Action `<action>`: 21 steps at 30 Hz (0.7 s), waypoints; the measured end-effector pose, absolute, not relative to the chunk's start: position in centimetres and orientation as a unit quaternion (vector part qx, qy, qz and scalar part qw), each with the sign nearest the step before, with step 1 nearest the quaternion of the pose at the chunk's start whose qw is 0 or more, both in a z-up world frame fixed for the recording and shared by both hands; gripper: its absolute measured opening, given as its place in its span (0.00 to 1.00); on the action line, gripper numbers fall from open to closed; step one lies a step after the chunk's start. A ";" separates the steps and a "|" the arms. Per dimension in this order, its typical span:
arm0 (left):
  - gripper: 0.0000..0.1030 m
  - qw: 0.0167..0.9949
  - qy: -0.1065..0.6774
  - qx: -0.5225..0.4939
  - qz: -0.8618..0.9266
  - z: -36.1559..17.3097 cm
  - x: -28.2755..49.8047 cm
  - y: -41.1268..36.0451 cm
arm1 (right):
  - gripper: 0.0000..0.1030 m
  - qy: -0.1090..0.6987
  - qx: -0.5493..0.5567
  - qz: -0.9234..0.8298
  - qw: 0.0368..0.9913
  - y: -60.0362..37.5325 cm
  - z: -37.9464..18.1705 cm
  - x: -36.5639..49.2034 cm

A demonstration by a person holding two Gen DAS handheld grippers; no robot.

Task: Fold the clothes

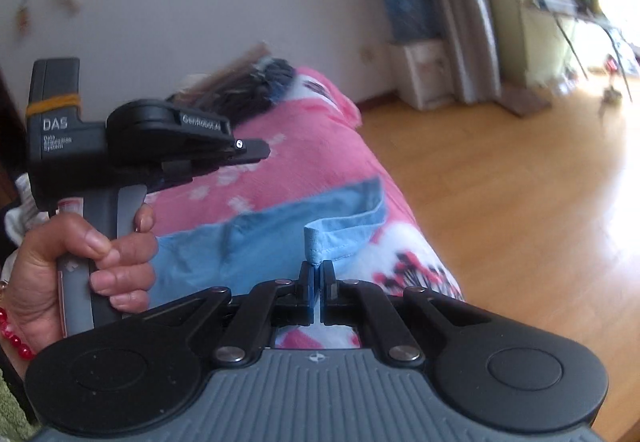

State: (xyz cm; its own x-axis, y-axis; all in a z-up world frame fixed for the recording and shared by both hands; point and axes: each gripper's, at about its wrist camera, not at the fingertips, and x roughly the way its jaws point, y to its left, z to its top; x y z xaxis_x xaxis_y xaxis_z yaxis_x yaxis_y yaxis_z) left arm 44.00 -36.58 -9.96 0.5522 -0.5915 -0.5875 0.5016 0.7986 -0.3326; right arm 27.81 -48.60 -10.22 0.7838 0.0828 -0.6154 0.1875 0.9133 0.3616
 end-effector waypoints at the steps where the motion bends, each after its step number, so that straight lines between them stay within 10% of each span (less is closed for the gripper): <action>1: 0.26 0.873 0.367 -0.056 -0.318 -10.1 44.2 -37.8 | 0.02 0.332 0.213 -0.034 0.918 -48.8 -10.7 27.7; 13: 0.34 0.856 0.417 0.130 -0.276 -15.3 44.0 -47.0 | 0.02 0.355 0.231 -0.048 0.904 -49.7 -13.3 27.0; 17: 0.06 0.871 0.406 0.106 -0.256 -14.7 44.3 -45.6 | 0.02 0.356 0.239 -0.051 0.902 -50.0 -13.8 26.8; 21: 0.03 0.885 0.396 0.025 -0.244 -13.1 44.6 -42.7 | 0.02 0.350 0.244 -0.056 0.903 -50.2 -13.7 26.7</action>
